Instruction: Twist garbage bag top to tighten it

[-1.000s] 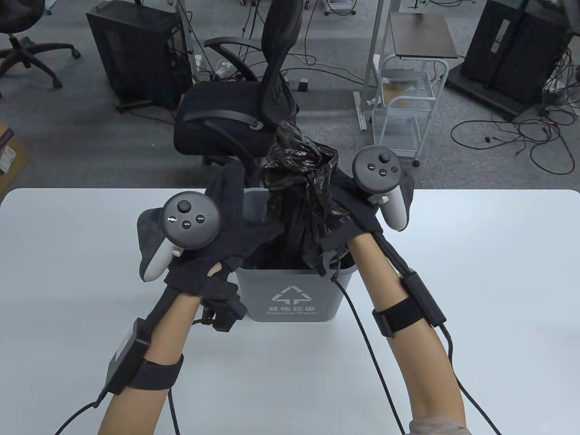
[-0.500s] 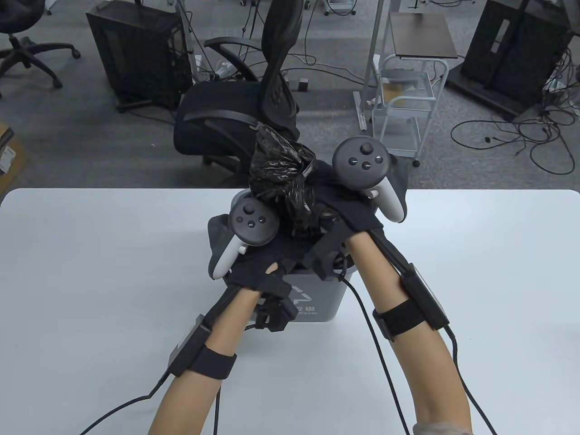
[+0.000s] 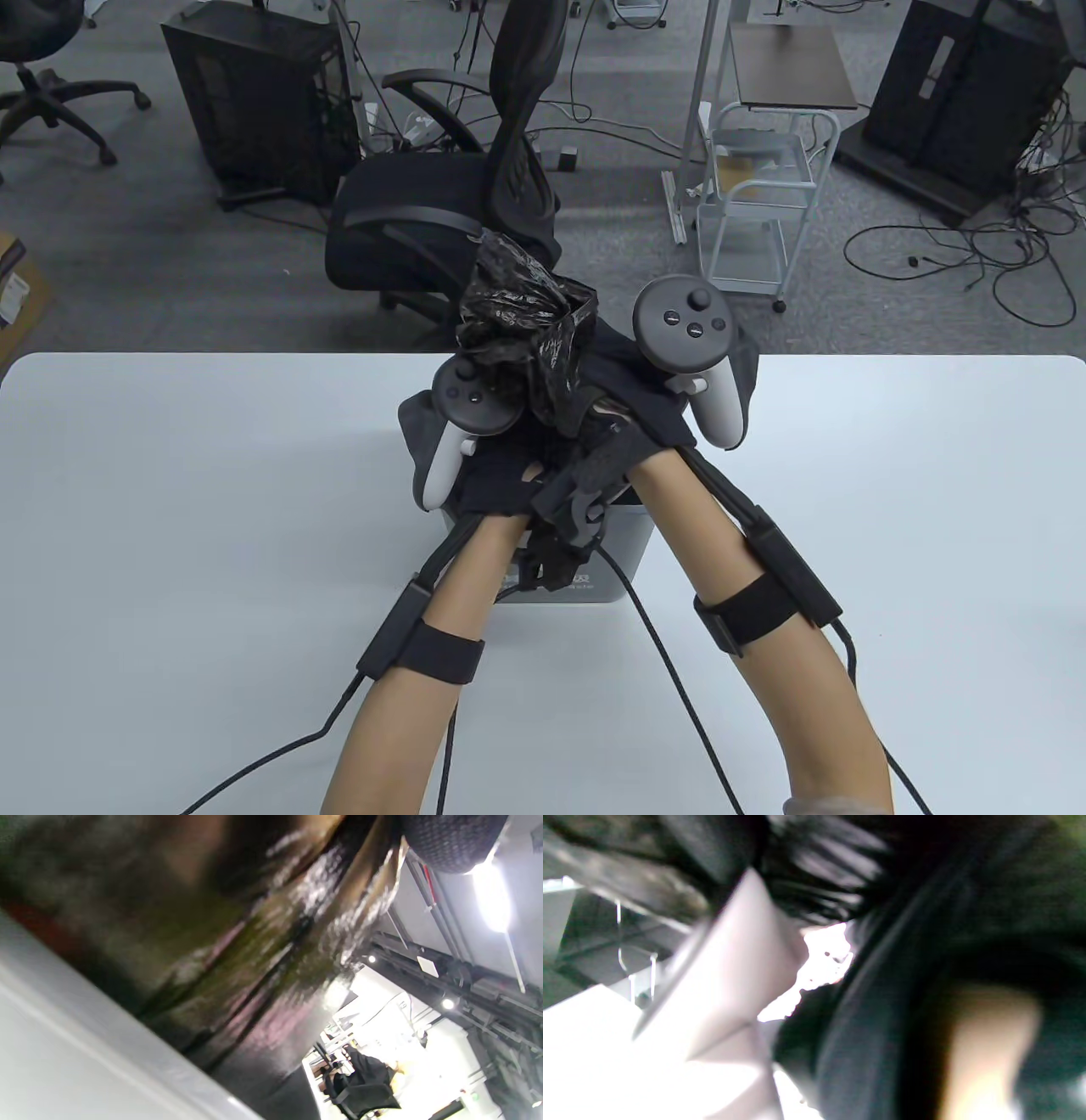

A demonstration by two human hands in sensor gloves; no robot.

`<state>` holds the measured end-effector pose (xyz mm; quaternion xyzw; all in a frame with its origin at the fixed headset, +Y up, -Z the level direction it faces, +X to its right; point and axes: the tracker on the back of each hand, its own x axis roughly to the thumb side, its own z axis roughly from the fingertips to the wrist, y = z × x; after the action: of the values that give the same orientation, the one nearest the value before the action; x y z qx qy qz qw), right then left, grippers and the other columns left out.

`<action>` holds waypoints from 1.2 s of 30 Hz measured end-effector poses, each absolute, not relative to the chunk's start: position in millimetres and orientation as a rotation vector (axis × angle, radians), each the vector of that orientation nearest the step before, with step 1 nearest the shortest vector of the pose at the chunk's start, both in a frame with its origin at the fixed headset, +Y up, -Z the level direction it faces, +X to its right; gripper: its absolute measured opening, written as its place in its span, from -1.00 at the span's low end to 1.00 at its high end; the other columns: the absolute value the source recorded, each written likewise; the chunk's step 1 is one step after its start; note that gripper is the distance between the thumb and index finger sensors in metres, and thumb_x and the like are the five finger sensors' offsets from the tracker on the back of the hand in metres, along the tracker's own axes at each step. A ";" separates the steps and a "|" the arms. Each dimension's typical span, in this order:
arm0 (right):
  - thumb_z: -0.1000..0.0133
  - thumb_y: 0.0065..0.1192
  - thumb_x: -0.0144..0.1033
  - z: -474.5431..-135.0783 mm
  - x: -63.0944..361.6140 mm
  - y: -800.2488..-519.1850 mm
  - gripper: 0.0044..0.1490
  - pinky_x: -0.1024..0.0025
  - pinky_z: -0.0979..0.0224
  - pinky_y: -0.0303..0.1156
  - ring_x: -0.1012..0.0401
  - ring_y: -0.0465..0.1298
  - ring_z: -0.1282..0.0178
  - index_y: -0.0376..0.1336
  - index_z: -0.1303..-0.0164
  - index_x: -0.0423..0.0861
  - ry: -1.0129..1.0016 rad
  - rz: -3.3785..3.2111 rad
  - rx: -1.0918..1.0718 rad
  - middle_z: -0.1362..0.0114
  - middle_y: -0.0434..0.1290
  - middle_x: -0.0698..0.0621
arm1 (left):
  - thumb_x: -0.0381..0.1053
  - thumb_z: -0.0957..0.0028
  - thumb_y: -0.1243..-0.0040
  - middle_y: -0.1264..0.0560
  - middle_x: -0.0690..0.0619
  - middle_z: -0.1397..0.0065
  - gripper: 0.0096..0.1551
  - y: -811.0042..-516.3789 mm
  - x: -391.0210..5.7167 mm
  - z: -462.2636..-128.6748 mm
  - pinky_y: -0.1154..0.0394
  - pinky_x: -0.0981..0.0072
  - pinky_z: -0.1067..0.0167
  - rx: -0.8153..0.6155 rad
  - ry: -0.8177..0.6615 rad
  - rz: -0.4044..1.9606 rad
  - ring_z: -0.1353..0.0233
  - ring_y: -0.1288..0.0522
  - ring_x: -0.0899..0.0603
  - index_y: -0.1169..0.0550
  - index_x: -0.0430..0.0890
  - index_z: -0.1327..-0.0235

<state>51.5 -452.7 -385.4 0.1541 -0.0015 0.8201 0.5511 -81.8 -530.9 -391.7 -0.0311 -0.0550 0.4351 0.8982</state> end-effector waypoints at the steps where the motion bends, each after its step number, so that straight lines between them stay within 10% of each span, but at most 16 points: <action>1: -0.28 0.14 -0.23 -385.7 52.4 -453.5 -0.53 -0.16 -0.42 0.40 -0.23 0.44 -0.45 0.44 -0.30 -0.12 0.007 1.918 0.353 -0.45 0.47 -0.23 | 0.64 -0.06 -0.10 0.44 -0.19 -0.83 0.67 -531.3 -82.6 -391.6 0.40 -0.30 -0.40 -0.060 -0.104 0.915 -0.72 0.51 -0.36 0.62 -0.22 -0.56; 6: -0.28 0.13 -0.24 -391.8 62.8 -457.2 -0.53 -0.13 -0.41 0.42 -0.21 0.45 -0.43 0.43 -0.31 -0.14 0.119 1.817 0.317 -0.43 0.48 -0.22 | 0.50 -0.19 -0.16 0.21 0.11 -0.90 0.19 -534.0 -87.6 -395.5 0.39 -0.28 -0.42 -0.065 -0.126 0.954 -0.81 0.39 -0.22 0.27 0.22 -0.73; 15: -0.31 0.11 -0.23 -409.8 79.6 -462.6 -0.53 -0.06 -0.44 0.44 -0.16 0.48 -0.41 0.40 -0.35 -0.13 0.296 1.649 0.347 -0.42 0.49 -0.19 | 0.24 -0.35 -0.05 -0.08 0.43 -0.84 -0.62 -534.6 -89.9 -401.0 0.35 -0.24 -0.48 -0.088 -0.178 1.030 -0.88 0.20 -0.08 -0.31 0.55 -0.37; 36: -0.36 0.03 -0.22 -424.8 102.6 -461.5 -0.53 0.00 -0.40 0.50 -0.08 0.53 -0.38 0.35 -0.39 -0.09 0.197 1.697 0.356 -0.39 0.51 -0.12 | 0.19 -0.35 0.19 -0.06 0.25 -0.88 -0.59 -534.7 -94.4 -404.5 0.47 -0.21 -0.46 -0.159 -0.248 1.030 -0.88 0.26 -0.16 -0.30 0.37 -0.46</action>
<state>102.6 -461.5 -424.8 0.1561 0.0864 0.7450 0.6427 -94.4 -534.7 -404.5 -0.0758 -0.1181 0.4909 0.8598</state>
